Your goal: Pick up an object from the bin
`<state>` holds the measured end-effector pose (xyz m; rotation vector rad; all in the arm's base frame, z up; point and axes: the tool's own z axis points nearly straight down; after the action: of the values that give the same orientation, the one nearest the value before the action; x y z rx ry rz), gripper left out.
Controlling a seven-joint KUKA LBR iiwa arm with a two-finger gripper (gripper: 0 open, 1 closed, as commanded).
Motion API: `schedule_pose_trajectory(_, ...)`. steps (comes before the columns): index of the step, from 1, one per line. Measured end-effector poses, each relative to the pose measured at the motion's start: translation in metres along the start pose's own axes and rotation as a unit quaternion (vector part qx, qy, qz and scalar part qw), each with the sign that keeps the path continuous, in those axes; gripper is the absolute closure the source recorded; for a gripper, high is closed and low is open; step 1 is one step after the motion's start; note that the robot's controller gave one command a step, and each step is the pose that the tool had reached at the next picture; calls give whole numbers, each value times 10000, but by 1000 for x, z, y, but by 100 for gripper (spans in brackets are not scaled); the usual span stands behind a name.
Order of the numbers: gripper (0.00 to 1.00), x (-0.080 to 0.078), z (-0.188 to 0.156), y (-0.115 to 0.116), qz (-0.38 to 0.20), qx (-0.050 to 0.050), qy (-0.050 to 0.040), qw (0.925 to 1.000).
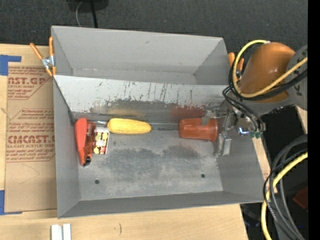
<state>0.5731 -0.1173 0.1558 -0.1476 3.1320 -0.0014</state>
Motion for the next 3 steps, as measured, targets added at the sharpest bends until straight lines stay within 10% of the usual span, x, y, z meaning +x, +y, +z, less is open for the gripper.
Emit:
schedule_pose_trajectory(2,0,-14,62,-17,1213,-38,-81,9926)
schedule_pose_trajectory(3,0,-21,70,-17,935,-42,-122,9955)
